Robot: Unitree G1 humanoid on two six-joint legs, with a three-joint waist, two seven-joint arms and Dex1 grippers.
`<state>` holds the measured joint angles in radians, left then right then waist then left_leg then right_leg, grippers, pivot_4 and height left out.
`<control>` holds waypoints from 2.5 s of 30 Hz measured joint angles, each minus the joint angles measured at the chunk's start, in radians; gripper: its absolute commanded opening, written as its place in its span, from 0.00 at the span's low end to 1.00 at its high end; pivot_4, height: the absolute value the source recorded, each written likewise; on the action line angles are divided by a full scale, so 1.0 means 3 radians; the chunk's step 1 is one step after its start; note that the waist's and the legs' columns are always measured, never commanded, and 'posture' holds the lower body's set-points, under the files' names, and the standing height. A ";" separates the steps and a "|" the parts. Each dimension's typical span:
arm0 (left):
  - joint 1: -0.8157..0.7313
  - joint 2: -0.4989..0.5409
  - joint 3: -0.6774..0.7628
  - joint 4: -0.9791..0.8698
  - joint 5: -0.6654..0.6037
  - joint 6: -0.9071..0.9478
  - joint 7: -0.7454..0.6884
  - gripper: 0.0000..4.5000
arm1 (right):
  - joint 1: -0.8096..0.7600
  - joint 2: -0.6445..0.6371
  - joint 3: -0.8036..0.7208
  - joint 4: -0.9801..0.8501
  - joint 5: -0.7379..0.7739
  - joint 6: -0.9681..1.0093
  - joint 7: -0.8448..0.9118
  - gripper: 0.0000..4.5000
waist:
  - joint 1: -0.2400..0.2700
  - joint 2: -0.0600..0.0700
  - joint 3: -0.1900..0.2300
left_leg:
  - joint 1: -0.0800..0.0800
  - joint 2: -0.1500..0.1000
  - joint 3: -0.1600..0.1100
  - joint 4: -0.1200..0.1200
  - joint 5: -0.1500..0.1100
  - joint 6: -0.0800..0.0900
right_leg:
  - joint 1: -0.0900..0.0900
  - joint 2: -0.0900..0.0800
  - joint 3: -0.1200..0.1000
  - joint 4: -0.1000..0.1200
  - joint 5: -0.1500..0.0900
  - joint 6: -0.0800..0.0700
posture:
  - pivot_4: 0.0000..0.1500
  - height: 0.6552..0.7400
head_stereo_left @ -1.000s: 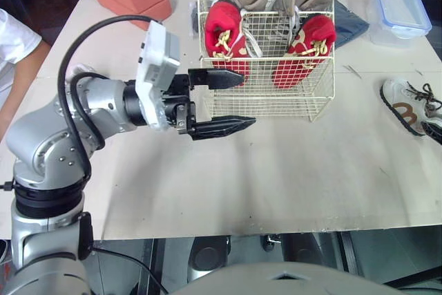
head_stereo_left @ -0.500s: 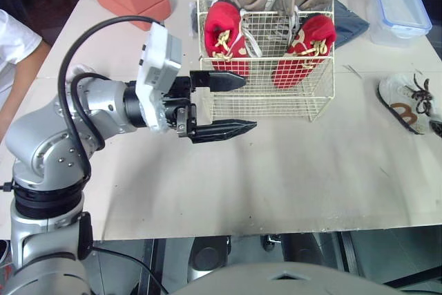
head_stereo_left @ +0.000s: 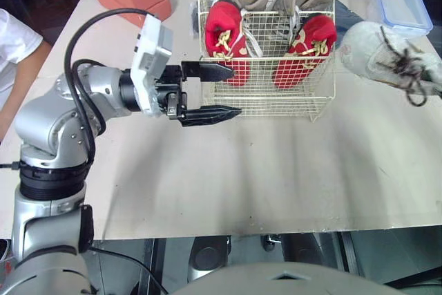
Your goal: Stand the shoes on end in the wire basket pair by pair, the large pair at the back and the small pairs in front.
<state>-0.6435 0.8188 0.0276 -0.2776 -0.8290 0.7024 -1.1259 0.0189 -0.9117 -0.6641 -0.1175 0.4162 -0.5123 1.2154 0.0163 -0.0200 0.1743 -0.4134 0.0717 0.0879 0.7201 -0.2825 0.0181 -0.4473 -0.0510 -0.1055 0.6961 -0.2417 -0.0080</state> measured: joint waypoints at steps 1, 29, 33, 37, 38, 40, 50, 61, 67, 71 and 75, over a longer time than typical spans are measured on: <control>-0.0051 -0.0041 -0.0032 0.0044 0.0037 -0.0048 -0.0052 1.00 | -0.0045 -0.0073 0.0077 -0.0056 -0.0044 -0.0376 0.0132 0.01 | -0.0001 -0.0001 0.0000 | 0.0000 0.0000 -0.0001 0.0000 0.0000 0.0000 | 0.0000 0.0001 0.0000 0.0000 0.0000 0.0000 | 1.00 0.36; -0.0660 -0.0209 -0.1132 0.0252 0.0900 0.0175 -0.0672 1.00 | -0.2471 -0.0345 0.2887 0.0589 -0.0504 -0.2155 0.0340 0.01 | -0.0005 -0.0001 0.0009 | -0.0003 0.0003 0.0001 0.0008 0.0001 -0.0001 | -0.0002 -0.0001 -0.0001 0.0004 0.0005 -0.0011 | 1.00 0.36; -0.0676 -0.0238 -0.1195 0.0254 0.0980 0.0188 -0.0702 1.00 | -0.2587 -0.0262 0.2984 0.0582 -0.0594 -0.2085 0.0272 0.01 | -0.0005 -0.0001 0.0009 | -0.0003 0.0003 0.0002 0.0008 0.0001 -0.0002 | -0.0002 -0.0002 -0.0001 0.0005 0.0007 -0.0013 | 1.00 0.36; -0.0676 -0.0271 -0.1272 0.0261 0.1036 0.0184 -0.0748 0.89 | -0.2598 -0.0208 0.3004 0.0578 -0.0683 -0.1996 0.0182 0.00 | -0.0003 -0.0001 0.0009 | -0.0003 0.0003 0.0001 0.0009 0.0001 -0.0002 | -0.0002 -0.0004 -0.0002 0.0005 0.0007 -0.0014 | 1.00 0.36; -0.0676 -0.0293 -0.1289 0.0267 0.1053 0.0181 -0.0749 0.82 | -0.2601 -0.0208 0.3004 0.0575 -0.0700 -0.1982 0.0165 0.00 | -0.0002 -0.0001 0.0009 | -0.0003 0.0004 0.0001 0.0009 0.0001 -0.0002 | -0.0002 -0.0004 -0.0002 0.0006 0.0007 -0.0014 | 1.00 0.36; -0.0676 -0.0335 -0.1303 0.0317 0.1077 0.0179 -0.0746 0.63 | -0.2605 -0.0208 0.3004 0.0556 -0.0725 -0.1952 0.0131 0.00 | -0.0004 -0.0001 0.0009 | -0.0003 0.0004 0.0001 0.0009 0.0001 -0.0002 | -0.0002 -0.0004 -0.0002 0.0006 0.0007 -0.0014 | 1.00 0.36; -0.0664 -0.0406 -0.1283 0.0503 0.1178 0.0109 -0.0743 0.10 | -0.2549 -0.0224 0.2940 0.0465 -0.0716 -0.1702 -0.0095 0.67 | -0.0001 0.0000 0.0009 | -0.0004 0.0004 0.0002 0.0010 0.0001 -0.0002 | -0.0002 -0.0005 -0.0002 0.0007 0.0008 -0.0014 | 1.00 0.36; -0.0433 -0.0702 -0.0729 0.0464 0.0915 0.0115 -0.0410 0.10 | -0.0747 -0.0732 0.2126 -0.0624 0.0672 0.0990 -0.0779 1.00 | 0.0010 0.0000 0.0009 | -0.0003 0.0004 -0.0001 0.0012 0.0001 -0.0001 | 0.0000 -0.0011 -0.0004 0.0008 0.0009 -0.0014 | 1.00 0.36; -0.0413 -0.0998 -0.0707 0.0455 0.0925 -0.0015 -0.0155 0.10 | -0.0463 -0.0711 0.1794 -0.1500 0.2499 0.2680 -0.1937 1.00 | -0.0006 -0.0002 0.0009 | -0.0002 0.0004 -0.0006 0.0013 0.0001 -0.0001 | 0.0003 -0.0007 -0.0003 0.0011 0.0003 -0.0005 | 1.00 0.36; -0.0374 -0.1099 -0.0710 0.0456 0.0981 -0.0123 -0.0028 0.10 | -0.0810 -0.0383 0.1795 -0.1651 0.3168 0.3094 -0.2710 1.00 | 0.0001 -0.0002 0.0009 | -0.0004 0.0002 -0.0008 0.0012 0.0001 -0.0001 | 0.0002 -0.0005 -0.0004 0.0008 0.0003 -0.0005 | 1.00 0.36; -0.0334 -0.1171 -0.0704 0.0478 0.0993 -0.0161 0.0091 0.10 | -0.0929 -0.0064 0.1798 -0.1638 0.3239 0.3303 -0.3132 0.68 | 0.0015 -0.0003 0.0008 | -0.0009 0.0001 -0.0007 0.0009 0.0001 0.0000 | 0.0001 -0.0008 -0.0005 0.0003 0.0009 -0.0013 | 1.00 0.36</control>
<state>-0.7437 0.4675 -0.1835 -0.1342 -0.5310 0.6540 -1.0985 -0.2600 -0.9308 -0.1246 -0.6089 1.3878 0.4786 0.2756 0.0208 -0.0210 0.1768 -0.4160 0.0720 0.0859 0.7229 -0.2823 0.0182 -0.4470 -0.0534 -0.1069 0.6970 -0.2390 -0.0120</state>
